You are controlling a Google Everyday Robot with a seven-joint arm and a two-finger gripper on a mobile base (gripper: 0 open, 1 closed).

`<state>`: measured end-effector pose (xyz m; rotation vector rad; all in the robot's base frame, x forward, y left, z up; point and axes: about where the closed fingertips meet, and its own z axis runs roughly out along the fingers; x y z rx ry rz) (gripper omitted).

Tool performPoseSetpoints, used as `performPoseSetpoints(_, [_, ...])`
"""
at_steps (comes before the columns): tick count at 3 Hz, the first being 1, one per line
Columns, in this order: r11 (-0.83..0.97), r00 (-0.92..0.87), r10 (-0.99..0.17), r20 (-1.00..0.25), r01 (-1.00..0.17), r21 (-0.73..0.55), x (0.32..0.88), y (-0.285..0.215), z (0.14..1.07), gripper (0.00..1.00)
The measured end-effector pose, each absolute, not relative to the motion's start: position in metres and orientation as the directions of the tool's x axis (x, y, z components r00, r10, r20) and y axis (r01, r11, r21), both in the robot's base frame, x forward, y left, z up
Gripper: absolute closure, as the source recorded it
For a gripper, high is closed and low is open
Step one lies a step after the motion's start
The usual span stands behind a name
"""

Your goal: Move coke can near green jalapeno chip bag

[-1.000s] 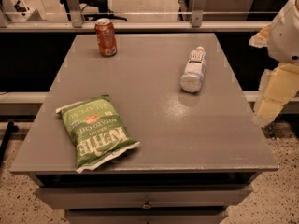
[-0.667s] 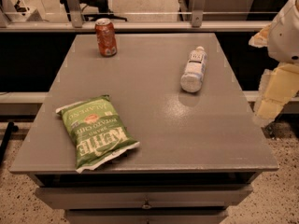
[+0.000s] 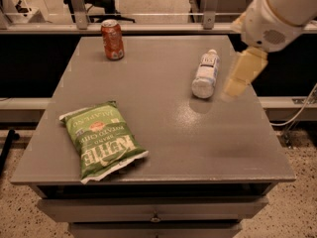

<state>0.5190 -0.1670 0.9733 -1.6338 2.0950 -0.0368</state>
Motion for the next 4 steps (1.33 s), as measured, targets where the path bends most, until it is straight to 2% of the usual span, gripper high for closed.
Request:
performPoseSetpoints(2, [0.389,-0.142,-0.803,-0.579,-0.861,-0.328,0.624,-0.090,0.973,0.00])
performPoseSetpoints(4, [0.417,-0.126,-0.755,-0.644,-0.850,-0.323,0.643,-0.064,0.969,0.00])
